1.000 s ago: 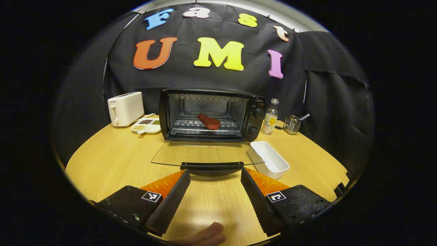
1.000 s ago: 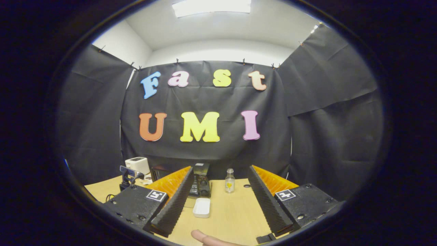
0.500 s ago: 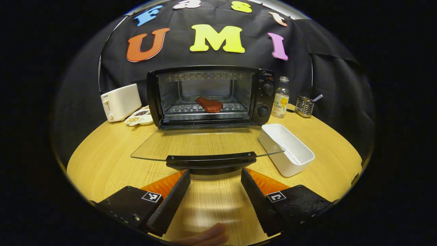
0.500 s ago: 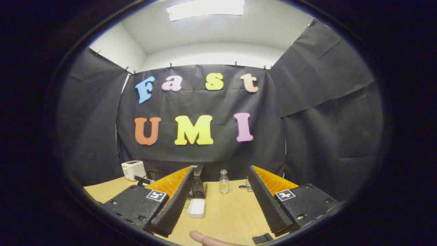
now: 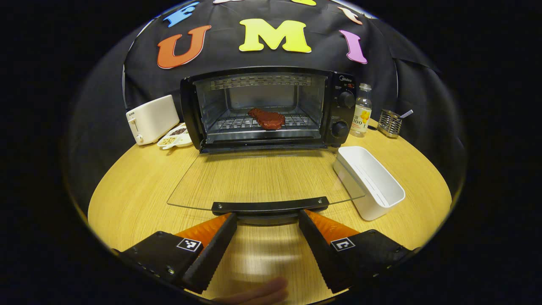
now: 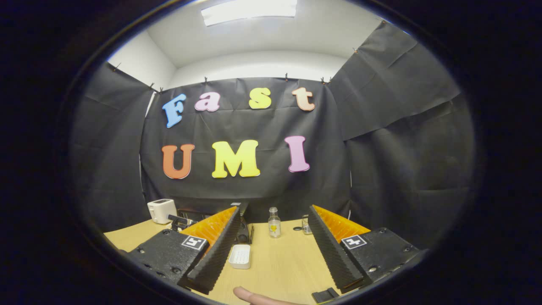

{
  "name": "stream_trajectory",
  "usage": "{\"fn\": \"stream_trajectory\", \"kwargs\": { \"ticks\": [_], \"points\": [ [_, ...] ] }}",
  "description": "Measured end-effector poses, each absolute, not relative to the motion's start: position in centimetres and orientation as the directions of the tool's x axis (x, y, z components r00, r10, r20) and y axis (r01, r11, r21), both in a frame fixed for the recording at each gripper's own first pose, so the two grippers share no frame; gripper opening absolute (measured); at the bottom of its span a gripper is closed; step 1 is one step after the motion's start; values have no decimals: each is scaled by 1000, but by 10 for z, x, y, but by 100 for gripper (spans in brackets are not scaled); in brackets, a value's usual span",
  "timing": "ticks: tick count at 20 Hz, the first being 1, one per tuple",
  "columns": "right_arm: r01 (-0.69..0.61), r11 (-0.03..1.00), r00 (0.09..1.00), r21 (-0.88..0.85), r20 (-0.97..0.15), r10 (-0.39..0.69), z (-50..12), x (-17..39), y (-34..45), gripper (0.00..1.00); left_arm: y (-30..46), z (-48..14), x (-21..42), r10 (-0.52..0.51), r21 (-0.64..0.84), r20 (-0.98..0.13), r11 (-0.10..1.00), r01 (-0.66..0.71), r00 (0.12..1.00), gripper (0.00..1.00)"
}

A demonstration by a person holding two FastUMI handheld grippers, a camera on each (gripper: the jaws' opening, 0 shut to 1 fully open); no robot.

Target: Open the electric oven with the left hand, put the food in, and close the electric oven.

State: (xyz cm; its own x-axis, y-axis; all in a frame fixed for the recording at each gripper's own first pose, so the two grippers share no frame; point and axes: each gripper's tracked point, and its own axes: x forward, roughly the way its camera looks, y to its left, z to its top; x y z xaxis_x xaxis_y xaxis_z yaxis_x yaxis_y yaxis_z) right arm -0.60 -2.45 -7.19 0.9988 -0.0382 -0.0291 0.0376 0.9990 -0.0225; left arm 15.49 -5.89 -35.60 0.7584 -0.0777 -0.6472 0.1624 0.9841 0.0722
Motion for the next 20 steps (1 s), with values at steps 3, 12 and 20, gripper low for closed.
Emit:
{"fn": "stream_trajectory", "kwargs": {
  "ticks": [3,12,20],
  "points": [
    [50,998,998,-24,-32,-51,-73,-5,-30,96,-59,-347,155,-80,69,-624,985,157,777,95],
    [40,999,998,-24,-49,-41,-76,-3,-29,100,-61,-321,163,-85,66,-594,986,154,800,95],
    [38,999,998,-23,-43,-39,-75,-5,-31,100,-65,-266,195,-110,54,-499,986,158,860,96]
  ]
}}
